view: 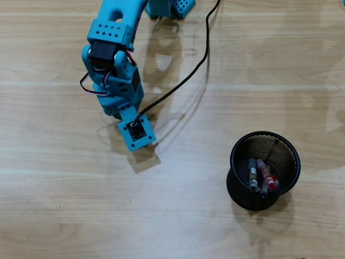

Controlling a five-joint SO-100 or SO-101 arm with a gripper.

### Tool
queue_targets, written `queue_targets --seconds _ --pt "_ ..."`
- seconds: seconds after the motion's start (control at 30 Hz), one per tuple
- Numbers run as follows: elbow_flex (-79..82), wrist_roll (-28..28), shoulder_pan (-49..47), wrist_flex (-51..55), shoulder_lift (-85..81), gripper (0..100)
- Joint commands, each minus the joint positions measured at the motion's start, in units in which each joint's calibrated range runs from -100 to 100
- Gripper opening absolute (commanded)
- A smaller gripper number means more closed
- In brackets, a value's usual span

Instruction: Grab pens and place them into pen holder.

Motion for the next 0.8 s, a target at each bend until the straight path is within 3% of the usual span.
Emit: queue_targets --seconds 0.0,0.43,0.77 --pt "-0.4 -0.1 -0.8 0.8 -1.1 2" --pt "-1.4 -3.0 -7.2 0.8 -27.2 2" --pt "-1.4 -13.7 -24.8 -2.5 -42.6 2"
